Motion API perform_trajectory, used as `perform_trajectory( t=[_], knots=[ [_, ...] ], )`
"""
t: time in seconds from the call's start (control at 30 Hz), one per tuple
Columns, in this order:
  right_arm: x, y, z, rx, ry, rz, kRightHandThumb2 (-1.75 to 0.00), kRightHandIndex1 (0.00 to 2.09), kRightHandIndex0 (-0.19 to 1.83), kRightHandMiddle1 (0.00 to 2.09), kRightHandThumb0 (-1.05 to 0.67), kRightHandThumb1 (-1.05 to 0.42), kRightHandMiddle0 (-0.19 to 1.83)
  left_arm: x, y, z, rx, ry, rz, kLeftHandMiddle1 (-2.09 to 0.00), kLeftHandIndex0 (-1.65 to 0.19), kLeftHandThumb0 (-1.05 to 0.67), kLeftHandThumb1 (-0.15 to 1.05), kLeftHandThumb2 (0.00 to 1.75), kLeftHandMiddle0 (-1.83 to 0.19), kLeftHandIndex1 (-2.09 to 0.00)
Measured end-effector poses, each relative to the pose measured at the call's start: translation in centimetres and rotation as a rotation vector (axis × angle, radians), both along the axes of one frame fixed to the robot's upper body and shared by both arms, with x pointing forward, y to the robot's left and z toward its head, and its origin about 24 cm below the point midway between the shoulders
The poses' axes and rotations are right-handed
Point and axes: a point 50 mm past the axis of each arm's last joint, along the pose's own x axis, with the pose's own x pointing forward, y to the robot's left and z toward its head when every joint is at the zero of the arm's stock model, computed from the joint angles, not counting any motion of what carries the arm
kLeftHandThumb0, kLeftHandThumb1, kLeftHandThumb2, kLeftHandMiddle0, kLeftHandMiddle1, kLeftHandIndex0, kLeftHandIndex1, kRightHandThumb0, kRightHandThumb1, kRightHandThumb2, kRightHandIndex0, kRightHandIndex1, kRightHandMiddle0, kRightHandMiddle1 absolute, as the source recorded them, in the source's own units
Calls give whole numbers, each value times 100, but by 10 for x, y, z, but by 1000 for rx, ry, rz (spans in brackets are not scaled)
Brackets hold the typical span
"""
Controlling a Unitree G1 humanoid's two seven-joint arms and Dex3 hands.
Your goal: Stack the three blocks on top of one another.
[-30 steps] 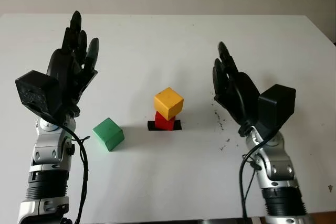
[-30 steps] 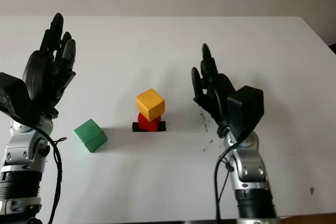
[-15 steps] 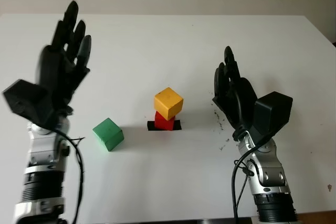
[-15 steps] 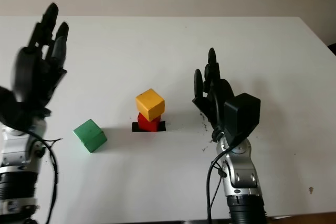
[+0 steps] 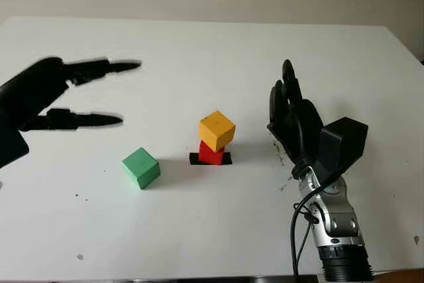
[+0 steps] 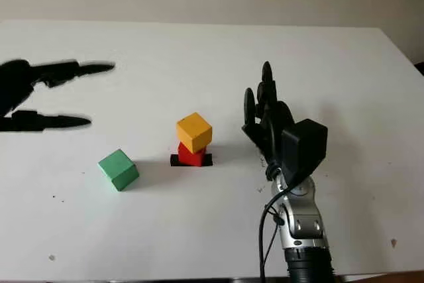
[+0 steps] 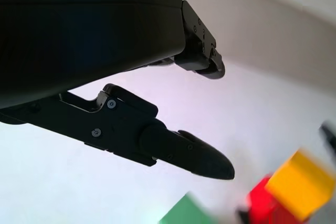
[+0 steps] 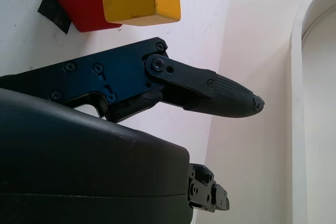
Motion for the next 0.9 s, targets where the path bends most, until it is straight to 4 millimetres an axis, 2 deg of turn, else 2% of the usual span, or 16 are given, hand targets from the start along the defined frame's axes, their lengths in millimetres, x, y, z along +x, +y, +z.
perform_trajectory(
  t=[0.1,0.23,0.43,0.77,0.9],
  knots=[
    [0,0,0,6,0,1,-71,0,-19,0,-67,-105,-19,-1,-5,0,92,39,-30,-2,-32,-69,86,4,-2,-5],
    [0,-1,0,6,0,0,-71,0,-19,0,-67,-105,-19,-4,-12,3,202,-8,-69,-3,-34,-71,85,4,-1,-6],
    [0,-1,0,5,0,1,-70,0,-19,0,-67,-105,-19,-6,-17,1,260,-70,-105,-4,-33,-72,89,6,1,-5],
    [0,-2,0,8,-1,-3,-69,0,-19,0,-66,-105,-19,-2,-29,-27,327,-75,-162,-5,-37,-67,88,6,1,-7],
    [0,-2,0,8,-1,-2,-69,0,-19,0,-67,-105,-19,0,-32,-37,350,-16,-157,-4,-37,-65,88,5,4,-7]
  ],
)
